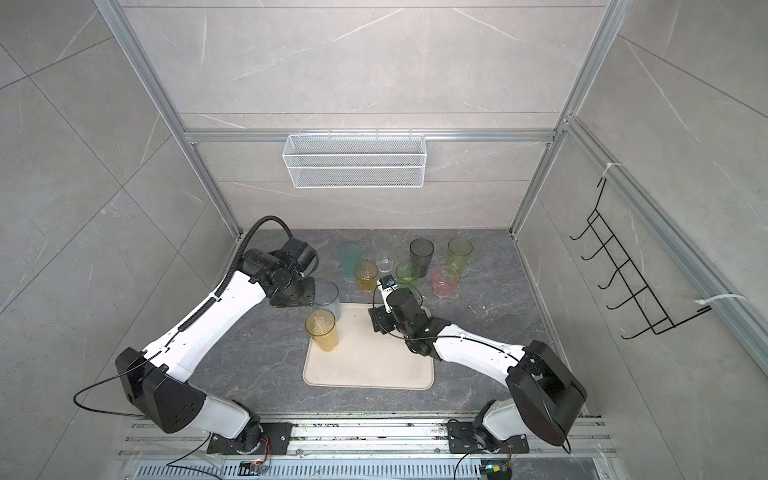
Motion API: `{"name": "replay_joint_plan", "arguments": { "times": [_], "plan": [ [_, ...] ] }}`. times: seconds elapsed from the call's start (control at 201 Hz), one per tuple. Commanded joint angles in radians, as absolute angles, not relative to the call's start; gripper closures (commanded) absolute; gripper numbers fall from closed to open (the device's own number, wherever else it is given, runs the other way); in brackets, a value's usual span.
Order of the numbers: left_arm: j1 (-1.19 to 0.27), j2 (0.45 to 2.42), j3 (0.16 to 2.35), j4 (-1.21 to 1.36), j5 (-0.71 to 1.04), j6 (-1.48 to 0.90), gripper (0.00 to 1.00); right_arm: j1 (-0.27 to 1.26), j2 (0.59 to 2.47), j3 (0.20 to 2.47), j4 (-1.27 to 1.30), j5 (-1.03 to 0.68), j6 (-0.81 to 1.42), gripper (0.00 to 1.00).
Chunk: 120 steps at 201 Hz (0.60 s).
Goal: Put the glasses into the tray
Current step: 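Raise the left gripper and swing it toward the clear cup beyond the tray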
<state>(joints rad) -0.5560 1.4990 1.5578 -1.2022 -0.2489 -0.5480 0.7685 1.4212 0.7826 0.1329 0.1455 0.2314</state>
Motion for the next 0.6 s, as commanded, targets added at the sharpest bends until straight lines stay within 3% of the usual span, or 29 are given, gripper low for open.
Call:
{"name": "replay_joint_plan", "arguments": {
  "times": [0.0,0.592],
  "plan": [
    [-0.558,1.491,1.616,-1.210,-0.281,-0.529,0.48,0.775,1.376,0.754,0.176,0.191,0.227,0.21],
    [-0.557,1.613,1.803,-0.999,-0.296,-0.479,0.39,0.775,1.232,0.657,0.232,0.367,0.234,0.20]
  ]
}}
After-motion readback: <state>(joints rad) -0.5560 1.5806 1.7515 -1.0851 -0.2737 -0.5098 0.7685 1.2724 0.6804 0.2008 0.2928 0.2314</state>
